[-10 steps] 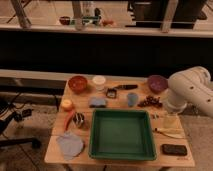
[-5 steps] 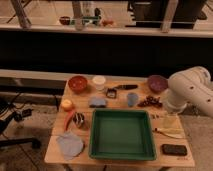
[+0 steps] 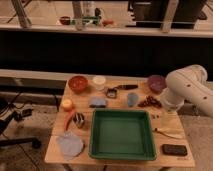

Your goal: Wipe tray with brush

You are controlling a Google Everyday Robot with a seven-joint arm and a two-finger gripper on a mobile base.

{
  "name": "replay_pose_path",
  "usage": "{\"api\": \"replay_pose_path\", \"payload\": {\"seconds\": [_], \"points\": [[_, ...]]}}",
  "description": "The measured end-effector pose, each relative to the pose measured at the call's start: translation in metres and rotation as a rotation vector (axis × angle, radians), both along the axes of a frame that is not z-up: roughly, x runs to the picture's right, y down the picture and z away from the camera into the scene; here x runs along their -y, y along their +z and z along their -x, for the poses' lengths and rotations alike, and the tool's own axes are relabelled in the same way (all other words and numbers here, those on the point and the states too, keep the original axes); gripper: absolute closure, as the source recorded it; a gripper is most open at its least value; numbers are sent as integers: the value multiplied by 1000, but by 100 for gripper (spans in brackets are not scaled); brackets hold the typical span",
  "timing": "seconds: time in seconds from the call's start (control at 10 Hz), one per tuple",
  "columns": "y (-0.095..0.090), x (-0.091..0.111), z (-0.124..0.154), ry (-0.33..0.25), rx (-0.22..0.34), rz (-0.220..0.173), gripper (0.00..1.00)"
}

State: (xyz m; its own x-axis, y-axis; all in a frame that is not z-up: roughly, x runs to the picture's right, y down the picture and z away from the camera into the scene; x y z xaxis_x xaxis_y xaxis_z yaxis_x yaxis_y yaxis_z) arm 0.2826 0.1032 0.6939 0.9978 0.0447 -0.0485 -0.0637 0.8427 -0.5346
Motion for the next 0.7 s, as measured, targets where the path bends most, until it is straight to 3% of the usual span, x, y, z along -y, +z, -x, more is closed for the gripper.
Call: {"api": "replay_pose_path", "payload": {"seconds": [0.4,0.7], "points": [[21,20,23,-10,32,-14,20],[52,49,56,-25,85,-27,20]]}}
